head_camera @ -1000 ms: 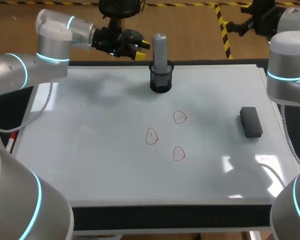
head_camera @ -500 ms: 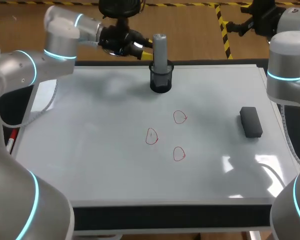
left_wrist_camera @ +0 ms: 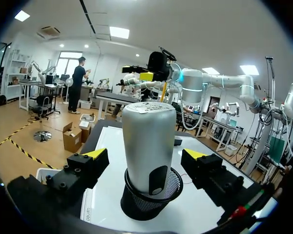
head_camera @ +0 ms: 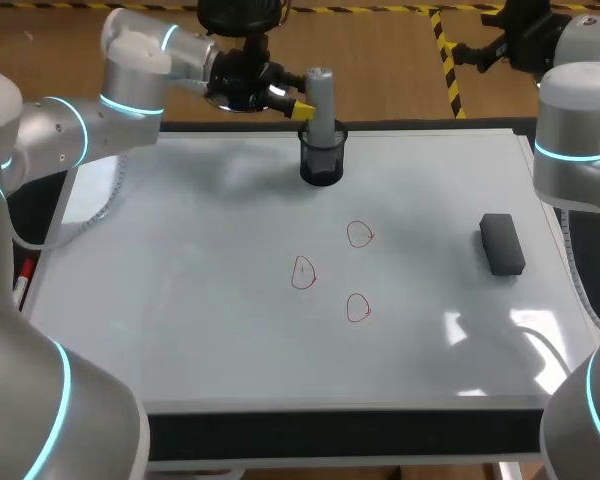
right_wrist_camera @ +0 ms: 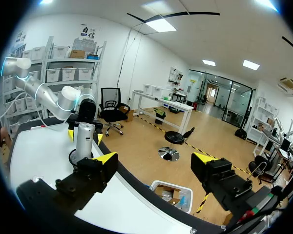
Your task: Pick up the inspection probe, press it on each red-marked spot on the whiteboard one by one, put down the probe, pick up the eraser, and wipe off all the red marks.
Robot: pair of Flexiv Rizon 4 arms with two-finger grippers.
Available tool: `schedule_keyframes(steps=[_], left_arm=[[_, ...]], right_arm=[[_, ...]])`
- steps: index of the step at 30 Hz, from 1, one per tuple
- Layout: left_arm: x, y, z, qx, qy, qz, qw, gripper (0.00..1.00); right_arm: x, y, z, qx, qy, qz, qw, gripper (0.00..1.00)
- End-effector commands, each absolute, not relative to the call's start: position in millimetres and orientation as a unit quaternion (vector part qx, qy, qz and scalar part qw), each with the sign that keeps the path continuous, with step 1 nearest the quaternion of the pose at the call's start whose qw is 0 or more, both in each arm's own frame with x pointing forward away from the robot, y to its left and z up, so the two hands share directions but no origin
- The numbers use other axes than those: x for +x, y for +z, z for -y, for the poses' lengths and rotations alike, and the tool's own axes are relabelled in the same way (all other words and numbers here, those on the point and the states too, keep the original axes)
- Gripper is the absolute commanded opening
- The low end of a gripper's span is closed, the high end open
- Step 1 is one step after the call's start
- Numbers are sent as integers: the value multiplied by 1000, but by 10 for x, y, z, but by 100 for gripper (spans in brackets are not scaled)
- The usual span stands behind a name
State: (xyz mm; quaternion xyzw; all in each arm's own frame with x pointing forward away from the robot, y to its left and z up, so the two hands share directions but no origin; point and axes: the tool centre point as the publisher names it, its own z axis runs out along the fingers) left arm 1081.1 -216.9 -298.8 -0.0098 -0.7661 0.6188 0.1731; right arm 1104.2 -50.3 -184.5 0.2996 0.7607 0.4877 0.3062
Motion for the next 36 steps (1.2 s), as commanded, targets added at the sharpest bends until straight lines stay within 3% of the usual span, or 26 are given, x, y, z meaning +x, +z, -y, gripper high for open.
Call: schedule_keyframes(steps=[1,35,36], left_arm=[[10850,-3050,2235,-60,619,748,232,100],[10654,-3060,2312,-54,628,753,190,100],[10649,-3061,2311,-54,627,753,190,96]], right_arm=[[11042,-1845,503,300,488,-761,306,100],[11042,-1845,503,300,488,-761,306,100],[11042,-1845,503,300,488,-761,306,100]])
